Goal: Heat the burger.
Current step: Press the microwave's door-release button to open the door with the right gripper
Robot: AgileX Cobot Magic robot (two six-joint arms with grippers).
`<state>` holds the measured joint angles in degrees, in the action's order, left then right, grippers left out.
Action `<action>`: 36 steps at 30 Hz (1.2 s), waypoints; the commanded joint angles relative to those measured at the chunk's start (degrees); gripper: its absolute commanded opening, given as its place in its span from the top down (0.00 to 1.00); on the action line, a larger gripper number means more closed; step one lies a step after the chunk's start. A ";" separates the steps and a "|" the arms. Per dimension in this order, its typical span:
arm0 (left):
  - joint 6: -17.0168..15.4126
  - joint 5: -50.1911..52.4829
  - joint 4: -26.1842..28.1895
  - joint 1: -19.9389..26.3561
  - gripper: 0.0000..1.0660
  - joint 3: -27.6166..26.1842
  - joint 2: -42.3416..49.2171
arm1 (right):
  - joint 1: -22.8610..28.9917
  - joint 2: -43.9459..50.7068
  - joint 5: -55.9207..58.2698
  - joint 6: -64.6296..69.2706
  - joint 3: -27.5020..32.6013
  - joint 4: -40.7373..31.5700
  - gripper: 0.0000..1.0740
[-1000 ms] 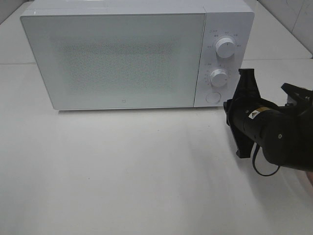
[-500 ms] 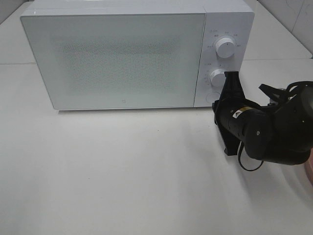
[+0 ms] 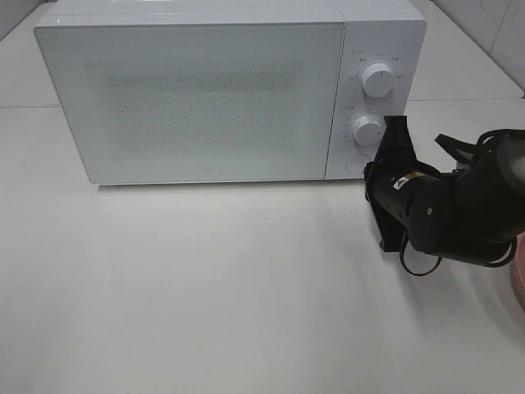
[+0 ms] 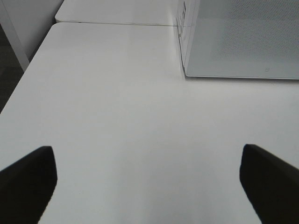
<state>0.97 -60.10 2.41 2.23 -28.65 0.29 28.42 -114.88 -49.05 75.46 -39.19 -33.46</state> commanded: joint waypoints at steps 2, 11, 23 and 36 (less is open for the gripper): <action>0.06 0.69 0.52 -0.29 0.06 0.29 1.55 | -0.63 -0.80 -0.40 0.11 -1.72 0.74 1.00; 0.06 0.69 0.52 -0.29 0.06 0.29 1.55 | -2.41 -2.58 -0.06 0.11 -4.53 2.69 1.00; 0.06 0.69 0.52 -0.29 0.06 0.29 1.55 | -2.98 -4.24 -0.57 0.80 -4.76 4.01 1.00; 0.06 0.69 0.52 -0.29 0.06 0.29 1.55 | -2.98 -4.41 -1.95 -0.40 -6.93 3.38 1.00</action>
<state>0.97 -60.10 2.52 2.23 -28.65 0.29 25.78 -119.40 -48.36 76.26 -45.15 -29.45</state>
